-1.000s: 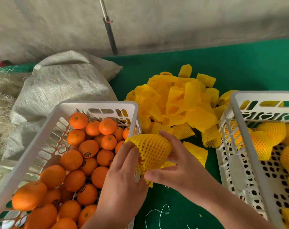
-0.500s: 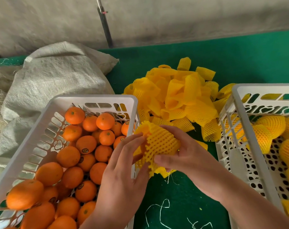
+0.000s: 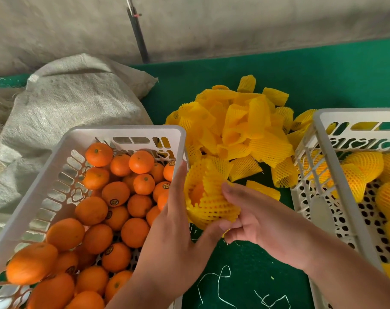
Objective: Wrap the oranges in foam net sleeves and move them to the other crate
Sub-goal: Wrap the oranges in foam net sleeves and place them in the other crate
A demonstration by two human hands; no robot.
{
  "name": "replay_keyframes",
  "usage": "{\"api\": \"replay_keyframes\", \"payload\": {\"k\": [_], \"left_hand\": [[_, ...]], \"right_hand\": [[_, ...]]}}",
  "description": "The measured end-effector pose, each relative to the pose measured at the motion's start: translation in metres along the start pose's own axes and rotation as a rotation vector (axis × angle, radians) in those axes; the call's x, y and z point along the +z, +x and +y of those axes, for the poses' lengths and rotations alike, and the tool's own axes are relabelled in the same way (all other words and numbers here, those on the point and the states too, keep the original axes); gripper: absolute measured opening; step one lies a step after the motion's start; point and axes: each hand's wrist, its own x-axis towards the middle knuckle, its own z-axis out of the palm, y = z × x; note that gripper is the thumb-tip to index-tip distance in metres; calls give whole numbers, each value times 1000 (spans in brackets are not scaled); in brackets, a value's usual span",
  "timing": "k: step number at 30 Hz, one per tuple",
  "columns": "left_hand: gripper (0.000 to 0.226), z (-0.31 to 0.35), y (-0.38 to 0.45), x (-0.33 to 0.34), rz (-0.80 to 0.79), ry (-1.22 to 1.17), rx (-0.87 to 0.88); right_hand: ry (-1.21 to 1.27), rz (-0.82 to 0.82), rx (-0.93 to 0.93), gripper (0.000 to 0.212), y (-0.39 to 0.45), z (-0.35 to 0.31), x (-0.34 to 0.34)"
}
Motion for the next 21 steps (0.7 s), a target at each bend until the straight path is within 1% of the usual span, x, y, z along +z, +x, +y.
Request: {"api": "replay_keyframes", "payload": {"k": [2, 6, 8, 10, 12, 14, 16, 19, 21], "left_hand": [[99, -3, 1, 0, 19, -43, 14], [92, -8, 1, 1, 56, -102, -27], [90, -10, 2, 1, 68, -111, -25], [89, -12, 3, 3, 54, -118, -24], [88, -14, 5, 4, 30, -106, -22], [88, -16, 5, 4, 21, -97, -17], [86, -16, 6, 3, 15, -97, -21], [80, -13, 7, 3, 10, -105, -5], [74, -10, 9, 2, 27, -96, -22]], "right_hand": [[-55, 11, 43, 54, 0, 1, 1], [-211, 58, 123, 78, 2, 0, -2], [-237, 62, 111, 86, 2, 0, -3], [-212, 34, 38, 82, 2, 0, -3], [-175, -2, -37, 70, 1, -1, -4], [-163, -18, -64, 58, 1, -4, -4], [-170, -8, -68, 52, 1, -7, -5], [-179, 84, -49, 48, -1, -6, -7], [-142, 201, -24, 57, -6, -5, -8]]}}
